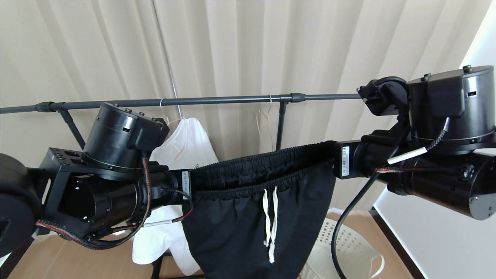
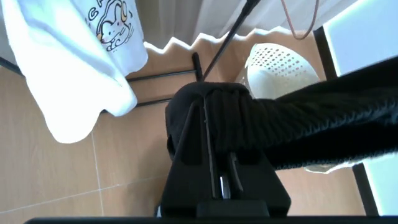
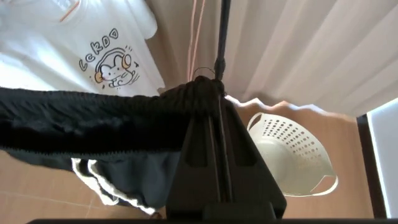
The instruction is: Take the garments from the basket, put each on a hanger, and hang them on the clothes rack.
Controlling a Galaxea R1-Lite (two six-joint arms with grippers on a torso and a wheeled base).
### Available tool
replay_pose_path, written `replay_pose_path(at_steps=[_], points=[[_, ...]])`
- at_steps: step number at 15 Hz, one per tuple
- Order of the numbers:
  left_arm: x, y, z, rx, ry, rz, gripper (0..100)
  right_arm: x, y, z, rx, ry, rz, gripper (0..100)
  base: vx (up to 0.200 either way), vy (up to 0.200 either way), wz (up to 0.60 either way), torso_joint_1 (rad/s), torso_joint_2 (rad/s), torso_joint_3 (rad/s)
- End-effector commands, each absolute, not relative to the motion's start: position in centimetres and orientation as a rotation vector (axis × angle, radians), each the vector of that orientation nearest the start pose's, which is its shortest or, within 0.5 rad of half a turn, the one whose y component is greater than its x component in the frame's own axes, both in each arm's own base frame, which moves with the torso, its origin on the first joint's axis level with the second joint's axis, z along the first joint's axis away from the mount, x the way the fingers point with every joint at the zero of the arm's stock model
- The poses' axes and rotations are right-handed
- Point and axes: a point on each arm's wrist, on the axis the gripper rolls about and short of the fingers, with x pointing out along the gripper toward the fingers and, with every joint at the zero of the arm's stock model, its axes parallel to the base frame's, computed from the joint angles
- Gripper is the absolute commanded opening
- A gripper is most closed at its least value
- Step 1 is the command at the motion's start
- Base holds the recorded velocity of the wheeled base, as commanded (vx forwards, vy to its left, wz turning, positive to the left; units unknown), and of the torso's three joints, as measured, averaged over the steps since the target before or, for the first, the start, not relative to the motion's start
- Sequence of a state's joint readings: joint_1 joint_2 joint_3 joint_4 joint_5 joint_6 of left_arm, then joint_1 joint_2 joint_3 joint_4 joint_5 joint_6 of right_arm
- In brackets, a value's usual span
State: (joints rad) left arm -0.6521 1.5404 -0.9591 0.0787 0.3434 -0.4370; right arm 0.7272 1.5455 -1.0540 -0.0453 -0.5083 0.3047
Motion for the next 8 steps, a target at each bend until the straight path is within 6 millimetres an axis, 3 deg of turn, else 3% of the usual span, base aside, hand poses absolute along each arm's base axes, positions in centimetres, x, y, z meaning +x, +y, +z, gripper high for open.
replay_pose_path(at_steps=[1,5,8], points=[[20.6,-14.3,21.1,-0.120,0.609,-0.154,0,22.3,16.5,24.0,0.050,0.393,0.105,0,0.000,0.000,0.00,0.000,0.00,0.000],[20.9,-13.0,20.7,-0.111,0.614,-0.100,0,23.7,14.3,24.4,0.053,0.373,0.021,0,0.000,0.000,0.00,0.000,0.00,0.000],[20.8,-13.0,20.0,-0.096,0.630,-0.097,0,23.8,14.3,24.1,0.042,0.381,0.014,0,0.000,0.000,0.00,0.000,0.00,0.000]])
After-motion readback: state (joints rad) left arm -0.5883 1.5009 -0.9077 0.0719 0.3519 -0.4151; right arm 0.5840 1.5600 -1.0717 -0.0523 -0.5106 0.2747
